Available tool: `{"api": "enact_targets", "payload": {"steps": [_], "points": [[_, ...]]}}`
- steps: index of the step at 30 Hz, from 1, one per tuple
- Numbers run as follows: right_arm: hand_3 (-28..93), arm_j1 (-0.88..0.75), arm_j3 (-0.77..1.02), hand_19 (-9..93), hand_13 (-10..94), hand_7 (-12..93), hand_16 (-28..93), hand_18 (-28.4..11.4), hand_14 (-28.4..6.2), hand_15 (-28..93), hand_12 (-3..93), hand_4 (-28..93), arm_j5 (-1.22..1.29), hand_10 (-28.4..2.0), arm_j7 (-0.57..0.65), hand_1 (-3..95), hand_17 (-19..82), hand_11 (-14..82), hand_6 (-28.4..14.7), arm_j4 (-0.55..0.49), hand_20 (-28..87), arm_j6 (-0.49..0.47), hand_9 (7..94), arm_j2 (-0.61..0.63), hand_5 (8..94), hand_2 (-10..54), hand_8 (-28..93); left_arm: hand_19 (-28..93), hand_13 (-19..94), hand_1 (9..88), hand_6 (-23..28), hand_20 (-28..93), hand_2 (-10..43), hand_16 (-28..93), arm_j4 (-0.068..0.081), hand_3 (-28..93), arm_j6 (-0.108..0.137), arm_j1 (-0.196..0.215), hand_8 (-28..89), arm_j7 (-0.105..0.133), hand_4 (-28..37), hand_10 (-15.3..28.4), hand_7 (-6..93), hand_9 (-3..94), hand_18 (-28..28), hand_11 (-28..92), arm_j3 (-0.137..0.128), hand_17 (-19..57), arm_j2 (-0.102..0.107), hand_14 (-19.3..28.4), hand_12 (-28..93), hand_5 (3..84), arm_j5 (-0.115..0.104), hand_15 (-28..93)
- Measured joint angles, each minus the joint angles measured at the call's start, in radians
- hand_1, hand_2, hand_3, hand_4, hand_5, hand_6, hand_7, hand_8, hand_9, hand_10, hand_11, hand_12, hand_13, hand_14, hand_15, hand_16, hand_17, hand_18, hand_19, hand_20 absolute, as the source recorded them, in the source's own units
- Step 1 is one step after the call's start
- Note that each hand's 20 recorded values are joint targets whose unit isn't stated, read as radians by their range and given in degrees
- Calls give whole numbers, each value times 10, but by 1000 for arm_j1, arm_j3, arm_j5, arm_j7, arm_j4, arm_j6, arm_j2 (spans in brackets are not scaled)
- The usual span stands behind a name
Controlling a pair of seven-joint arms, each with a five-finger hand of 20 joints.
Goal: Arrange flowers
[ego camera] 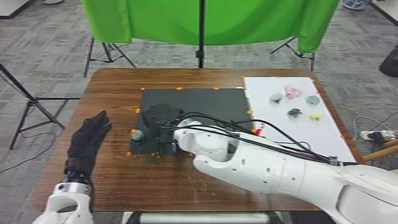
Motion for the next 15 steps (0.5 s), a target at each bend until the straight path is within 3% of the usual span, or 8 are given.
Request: {"api": "enact_targets", "payload": {"steps": [11, 15], "points": [[644, 0, 28, 932, 937, 155, 336, -85, -19, 525, 278, -167, 9, -112, 37, 443, 685, 357, -16, -65, 476, 26, 857, 40, 692, -95, -86, 26, 255, 198, 52, 187, 61, 45, -3, 587, -5, 13, -46, -7, -283, 111, 45, 339, 127, 79, -8, 19, -4, 150, 124, 384, 3, 127], [641, -9, 85, 932, 910, 153, 346, -105, -34, 504, 260, -155, 25, -115, 55, 421, 641, 302, -17, -126, 466, 34, 822, 79, 679, -95, -82, 25, 256, 197, 52, 186, 60, 44, -4, 588, -5, 18, -47, -11, -283, 111, 45, 339, 127, 79, -11, 20, -6, 150, 124, 384, 3, 127]]}}
